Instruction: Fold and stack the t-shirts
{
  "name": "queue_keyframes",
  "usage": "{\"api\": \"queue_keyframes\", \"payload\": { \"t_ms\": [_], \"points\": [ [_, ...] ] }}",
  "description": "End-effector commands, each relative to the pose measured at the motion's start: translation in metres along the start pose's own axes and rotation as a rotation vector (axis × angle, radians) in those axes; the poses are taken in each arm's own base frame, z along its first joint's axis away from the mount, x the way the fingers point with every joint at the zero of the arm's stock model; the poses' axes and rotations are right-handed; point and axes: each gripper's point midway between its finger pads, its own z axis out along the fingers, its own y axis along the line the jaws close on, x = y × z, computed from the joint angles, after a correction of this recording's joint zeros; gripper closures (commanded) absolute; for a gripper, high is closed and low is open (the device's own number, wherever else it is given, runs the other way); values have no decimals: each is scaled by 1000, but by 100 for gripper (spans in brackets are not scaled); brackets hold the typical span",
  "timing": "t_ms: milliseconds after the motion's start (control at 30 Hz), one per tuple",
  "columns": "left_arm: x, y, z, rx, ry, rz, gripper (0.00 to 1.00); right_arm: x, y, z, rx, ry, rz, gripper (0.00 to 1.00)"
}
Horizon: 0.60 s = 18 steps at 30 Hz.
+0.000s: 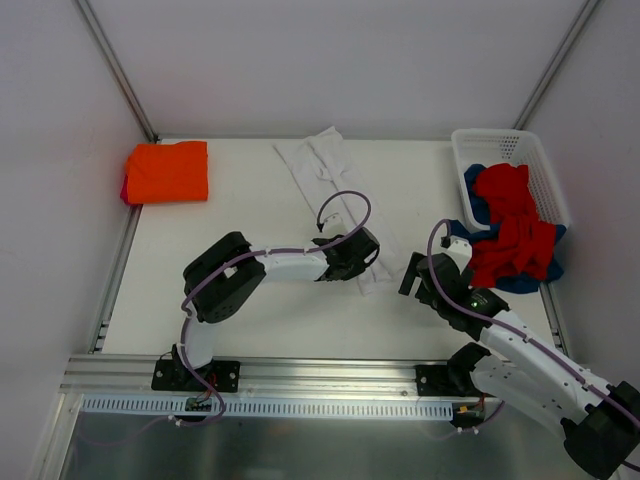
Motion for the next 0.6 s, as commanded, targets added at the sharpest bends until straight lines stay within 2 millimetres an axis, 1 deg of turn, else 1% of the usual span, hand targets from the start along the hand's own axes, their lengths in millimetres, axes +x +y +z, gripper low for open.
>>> {"api": "queue_keyframes", "payload": {
  "t_ms": [0, 67, 100, 133, 167, 200, 233, 267, 300, 333, 367, 400, 433, 467, 567],
  "points": [
    [13, 28, 4, -87, 51, 88, 100, -1, -3, 1, 22, -10, 12, 1],
    [12, 31, -3, -85, 58, 100, 100, -2, -1, 1, 16, -7, 11, 1],
    [13, 41, -6, -98, 64, 117, 100, -2, 0, 1, 15, -8, 10, 1],
    [9, 42, -14, -91, 59, 117, 100, -4, 2, 0, 9, -9, 10, 0],
    [7, 49, -18, -103, 55, 118, 100, -6, 3, 0, 7, -11, 10, 1],
    [9, 69, -19, -139, 65, 123, 100, -6, 4, 0, 4, -10, 7, 0],
    [7, 78, -22, -153, 64, 116, 100, -7, 7, 0, -9, -11, 9, 0],
    [1, 80, -31, -143, 53, 102, 100, -8, 10, 0, -21, -12, 13, 0],
    [2, 103, -33, -187, 47, 109, 100, -6, 12, 2, -24, -4, 11, 1],
    [-5, 106, -42, -180, 27, 96, 100, -6, 17, 2, -46, 2, 16, 1],
    [-7, 114, -45, -193, 16, 87, 100, -6, 20, 3, -55, 7, 15, 0],
    [-7, 138, -49, -240, 2, 95, 100, -4, 22, 5, -52, 19, 11, 1],
    [-11, 141, -56, -231, -13, 81, 100, -3, 26, 6, -69, 26, 19, 1],
    [-10, 157, -59, -256, -17, 85, 100, -1, 28, 7, -75, 33, 19, 1],
    [-18, 173, -69, -275, -46, 71, 100, 5, 42, 12, -121, 53, 15, 1]
  ]
}}
